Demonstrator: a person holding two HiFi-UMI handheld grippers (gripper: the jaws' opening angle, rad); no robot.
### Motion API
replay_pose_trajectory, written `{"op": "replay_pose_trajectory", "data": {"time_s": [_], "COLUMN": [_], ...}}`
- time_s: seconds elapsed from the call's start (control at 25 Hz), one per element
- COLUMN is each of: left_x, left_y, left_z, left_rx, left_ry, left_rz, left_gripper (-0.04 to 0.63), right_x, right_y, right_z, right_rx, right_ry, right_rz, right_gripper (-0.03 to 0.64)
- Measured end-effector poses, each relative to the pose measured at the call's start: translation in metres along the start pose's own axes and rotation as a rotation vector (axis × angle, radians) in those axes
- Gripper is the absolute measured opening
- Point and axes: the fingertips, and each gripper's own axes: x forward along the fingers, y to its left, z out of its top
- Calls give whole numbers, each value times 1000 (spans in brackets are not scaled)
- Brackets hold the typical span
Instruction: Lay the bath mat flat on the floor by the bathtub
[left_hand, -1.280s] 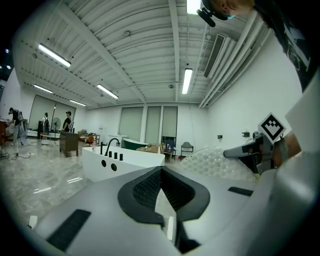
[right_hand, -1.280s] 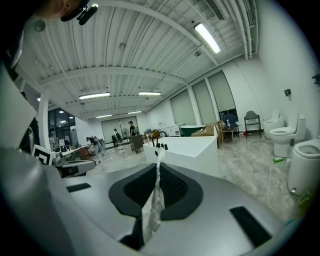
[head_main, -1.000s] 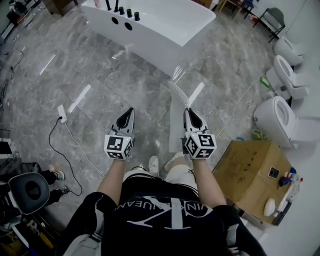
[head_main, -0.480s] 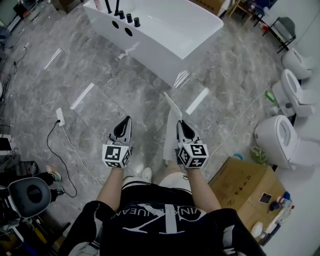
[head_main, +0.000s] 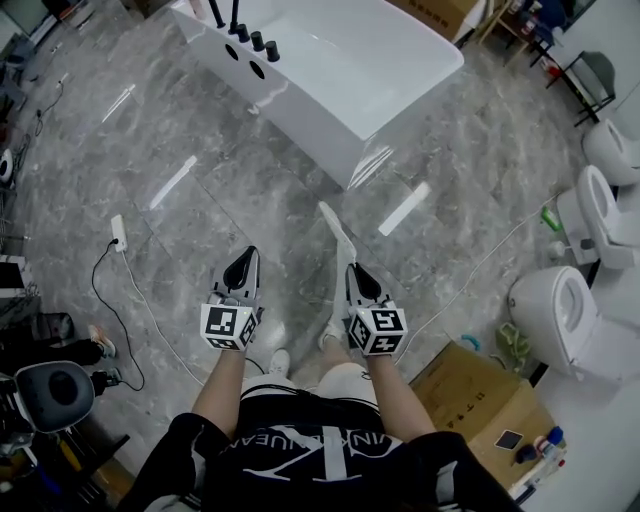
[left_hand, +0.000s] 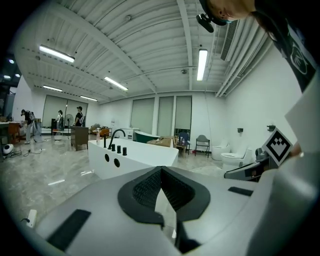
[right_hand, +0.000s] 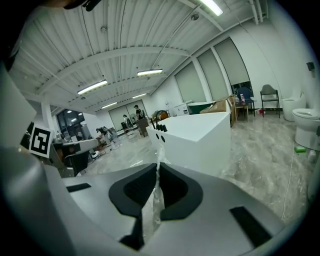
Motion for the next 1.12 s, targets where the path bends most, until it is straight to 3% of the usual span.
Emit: {"op": "replay_pose_trajectory", "data": {"time_s": [0.56, 0.92, 1.12], "left_x": [66, 71, 77], "left_y": [-15, 26, 68], "left_z": [-24, -65, -65], "left_rx": [-41, -53, -39], "left_ry": [-21, 44, 44], "left_rz": [71, 90, 114], "left_gripper": [15, 15, 15], "right_x": [74, 149, 185], "right_y": [-39, 11, 53], "right_z": [-17, -39, -39], "right_rx": [-35, 25, 74], "right_ry": [71, 92, 80], "right_rz": [109, 183, 234], "right_gripper": [37, 37, 35]}}
